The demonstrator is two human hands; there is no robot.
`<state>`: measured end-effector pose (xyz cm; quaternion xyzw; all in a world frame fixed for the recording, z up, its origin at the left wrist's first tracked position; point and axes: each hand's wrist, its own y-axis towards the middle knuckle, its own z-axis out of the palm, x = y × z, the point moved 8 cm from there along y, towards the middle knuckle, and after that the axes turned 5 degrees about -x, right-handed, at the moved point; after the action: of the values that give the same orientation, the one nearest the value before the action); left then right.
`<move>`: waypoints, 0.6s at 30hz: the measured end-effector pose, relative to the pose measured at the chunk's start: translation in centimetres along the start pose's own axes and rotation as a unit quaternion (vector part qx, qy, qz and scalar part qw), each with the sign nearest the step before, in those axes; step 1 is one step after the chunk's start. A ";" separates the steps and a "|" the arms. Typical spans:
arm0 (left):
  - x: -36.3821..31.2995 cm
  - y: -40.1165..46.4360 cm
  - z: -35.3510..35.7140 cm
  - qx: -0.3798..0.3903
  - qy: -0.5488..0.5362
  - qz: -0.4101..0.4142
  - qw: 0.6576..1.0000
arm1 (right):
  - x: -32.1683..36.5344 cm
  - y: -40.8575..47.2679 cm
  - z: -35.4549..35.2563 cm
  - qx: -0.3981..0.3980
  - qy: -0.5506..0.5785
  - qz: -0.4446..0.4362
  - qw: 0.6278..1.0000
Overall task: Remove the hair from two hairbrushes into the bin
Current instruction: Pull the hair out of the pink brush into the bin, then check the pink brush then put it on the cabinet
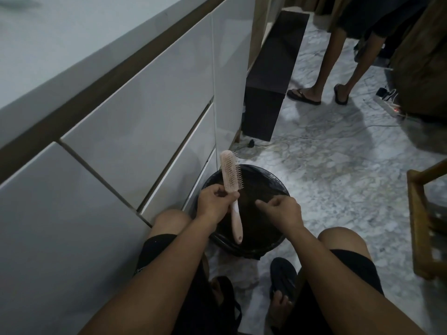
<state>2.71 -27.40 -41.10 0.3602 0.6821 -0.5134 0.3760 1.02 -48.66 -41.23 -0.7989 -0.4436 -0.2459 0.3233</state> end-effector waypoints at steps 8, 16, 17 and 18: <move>-6.3 -0.7 0.7 0.016 -0.055 0.034 0.998 | 7.4 -4.1 -0.4 0.132 0.109 -0.172 0.970; -19.1 -5.3 -1.7 -0.187 0.113 0.280 0.935 | 14.9 -5.6 -7.1 -0.039 0.075 -0.262 0.961; -21.5 -6.8 -2.2 -0.228 0.156 0.357 0.892 | 16.1 -5.9 -8.2 -0.051 0.060 -0.284 0.956; -23.7 -8.1 -2.4 -0.253 0.203 0.434 0.841 | 17.4 -6.1 -9.2 -0.061 0.041 -0.306 0.949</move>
<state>6.07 -29.33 -16.26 0.6078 0.6231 -0.0231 0.4917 3.16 -43.37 -21.43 -0.6324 -0.6370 -0.3923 0.2012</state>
